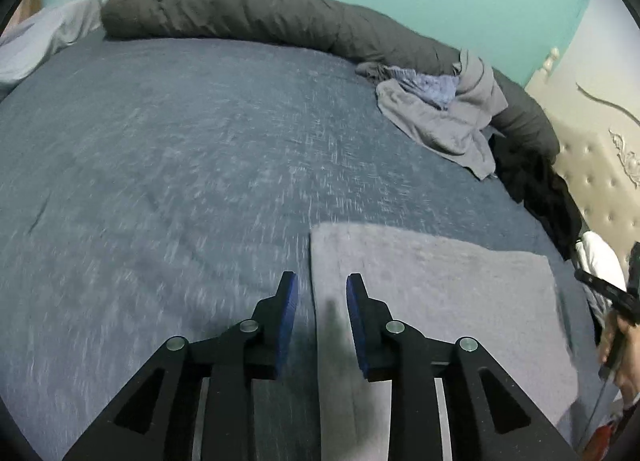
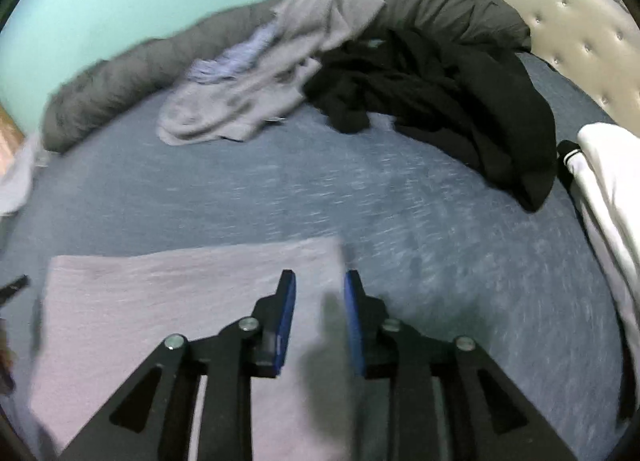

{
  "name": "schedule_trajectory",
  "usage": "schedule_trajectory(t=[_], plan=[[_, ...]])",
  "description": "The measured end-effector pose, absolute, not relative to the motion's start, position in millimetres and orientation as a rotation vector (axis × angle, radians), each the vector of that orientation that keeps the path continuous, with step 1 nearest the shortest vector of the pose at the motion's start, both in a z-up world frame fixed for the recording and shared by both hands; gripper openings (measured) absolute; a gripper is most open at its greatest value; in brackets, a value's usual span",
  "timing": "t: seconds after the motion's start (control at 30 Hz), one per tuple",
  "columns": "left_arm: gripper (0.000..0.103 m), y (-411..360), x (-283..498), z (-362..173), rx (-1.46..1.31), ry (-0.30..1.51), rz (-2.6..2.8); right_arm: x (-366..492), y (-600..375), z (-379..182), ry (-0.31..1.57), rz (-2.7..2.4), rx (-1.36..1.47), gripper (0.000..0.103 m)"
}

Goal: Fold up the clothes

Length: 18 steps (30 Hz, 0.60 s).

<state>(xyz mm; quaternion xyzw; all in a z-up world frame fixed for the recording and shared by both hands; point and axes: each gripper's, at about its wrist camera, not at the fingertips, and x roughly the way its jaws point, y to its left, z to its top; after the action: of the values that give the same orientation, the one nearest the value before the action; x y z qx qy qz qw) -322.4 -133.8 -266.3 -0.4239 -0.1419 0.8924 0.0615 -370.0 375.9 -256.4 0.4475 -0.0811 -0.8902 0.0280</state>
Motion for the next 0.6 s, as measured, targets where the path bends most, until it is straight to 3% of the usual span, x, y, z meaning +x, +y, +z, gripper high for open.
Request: schedule_trajectory(t=[0.2, 0.37, 0.6], plan=[[0.031, -131.1, -253.6, -262.3, -1.243, -0.520, 2.716, -290.3, 301.2, -236.5, -0.298, -2.472, 1.313, 0.025], [0.043, -124.1, -202.6, -264.1, -1.211, -0.560, 2.710, -236.3, 238.2, -257.7, -0.291, -2.343, 1.376, 0.014], [0.044, -130.3, -162.4, -283.0, -1.225, -0.654, 2.676, -210.8, 185.5, -288.5, -0.206, -2.359, 1.451, 0.010]])
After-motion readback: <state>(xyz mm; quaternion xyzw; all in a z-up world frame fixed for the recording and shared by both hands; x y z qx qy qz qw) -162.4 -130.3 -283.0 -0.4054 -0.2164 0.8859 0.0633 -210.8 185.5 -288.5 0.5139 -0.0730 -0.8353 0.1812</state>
